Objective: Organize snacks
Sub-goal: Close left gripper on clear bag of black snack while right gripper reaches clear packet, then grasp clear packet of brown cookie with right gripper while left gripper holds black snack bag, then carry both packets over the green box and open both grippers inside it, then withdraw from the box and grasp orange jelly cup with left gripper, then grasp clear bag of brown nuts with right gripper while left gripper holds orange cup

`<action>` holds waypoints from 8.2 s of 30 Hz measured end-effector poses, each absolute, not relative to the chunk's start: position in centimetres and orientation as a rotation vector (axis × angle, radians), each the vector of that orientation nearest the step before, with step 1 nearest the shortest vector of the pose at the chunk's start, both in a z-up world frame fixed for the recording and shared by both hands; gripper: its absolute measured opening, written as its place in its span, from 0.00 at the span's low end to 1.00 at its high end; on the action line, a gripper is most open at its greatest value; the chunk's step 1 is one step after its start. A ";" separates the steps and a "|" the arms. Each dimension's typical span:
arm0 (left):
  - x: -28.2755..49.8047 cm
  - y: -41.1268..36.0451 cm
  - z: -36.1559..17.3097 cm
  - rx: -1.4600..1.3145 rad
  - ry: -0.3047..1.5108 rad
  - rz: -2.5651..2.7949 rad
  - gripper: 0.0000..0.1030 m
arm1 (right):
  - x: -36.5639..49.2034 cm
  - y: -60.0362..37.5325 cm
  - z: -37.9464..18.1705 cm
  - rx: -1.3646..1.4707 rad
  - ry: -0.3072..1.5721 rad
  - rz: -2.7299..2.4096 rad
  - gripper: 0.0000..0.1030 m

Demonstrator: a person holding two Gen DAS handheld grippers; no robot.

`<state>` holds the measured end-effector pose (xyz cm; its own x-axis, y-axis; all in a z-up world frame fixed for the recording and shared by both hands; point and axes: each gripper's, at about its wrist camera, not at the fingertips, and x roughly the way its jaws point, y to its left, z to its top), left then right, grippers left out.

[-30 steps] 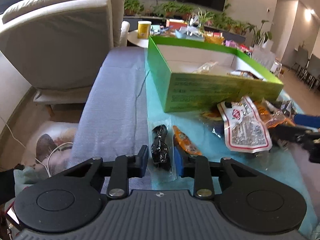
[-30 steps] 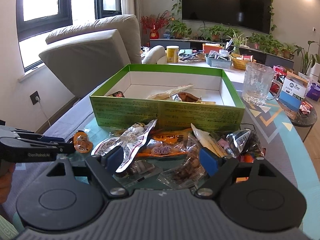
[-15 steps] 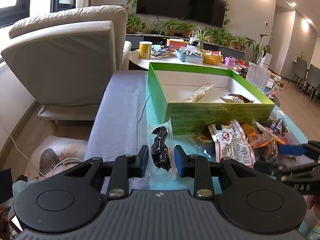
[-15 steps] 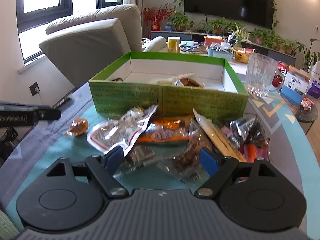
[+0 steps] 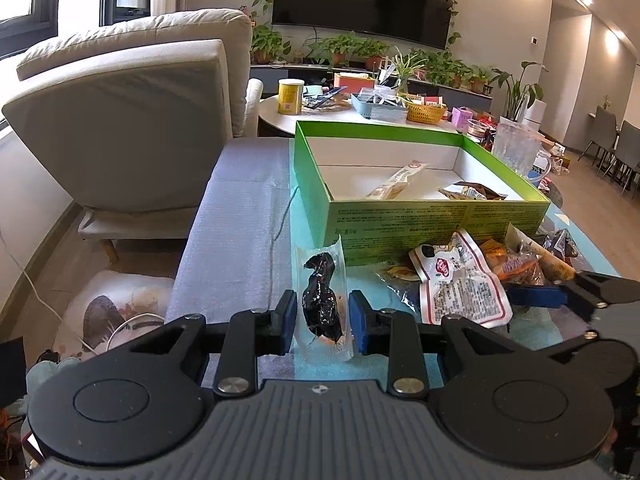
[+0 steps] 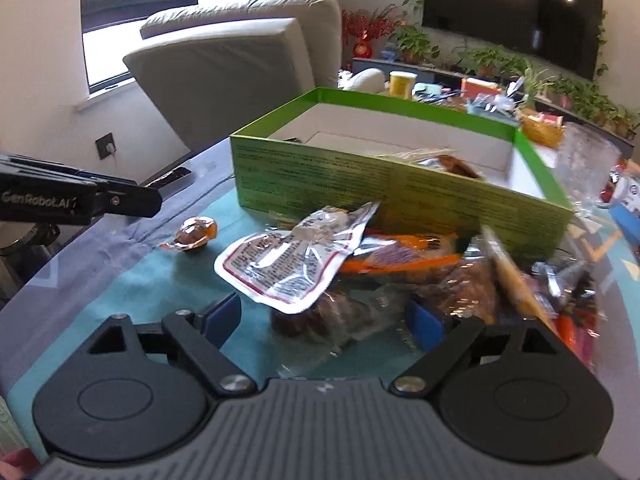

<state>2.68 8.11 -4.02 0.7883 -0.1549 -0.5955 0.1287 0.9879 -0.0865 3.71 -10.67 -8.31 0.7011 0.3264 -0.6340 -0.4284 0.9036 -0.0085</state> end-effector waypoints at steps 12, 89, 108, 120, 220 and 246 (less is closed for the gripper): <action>2.5 8.2 -4.1 -0.055 0.652 -0.151 0.26 | 2.6 -10.6 -8.4 -0.218 0.645 0.421 0.41; 14.1 2.1 0.3 -0.069 0.518 -0.162 0.26 | 10.1 -17.1 -1.9 0.058 0.368 0.273 0.41; 17.9 1.5 -2.9 -0.068 0.606 -0.157 0.27 | 14.6 -17.4 -4.6 0.083 0.463 0.206 0.41; 16.9 0.5 -4.5 -0.012 0.665 -0.169 0.31 | 14.4 -17.1 -5.9 0.073 0.549 0.194 0.42; 3.2 4.8 -4.2 0.012 0.654 -0.147 0.33 | 1.4 -16.9 -7.7 -0.094 0.625 0.346 0.41; 3.4 5.1 -4.4 0.000 0.663 -0.132 0.33 | 0.1 -17.7 -9.0 0.118 0.714 0.316 0.42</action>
<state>3.39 5.14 -4.37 0.7798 -0.1220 -0.6140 0.1222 0.9916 -0.0418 0.13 -17.67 -9.04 0.7106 0.3239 -0.6246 -0.2436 0.9461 0.2134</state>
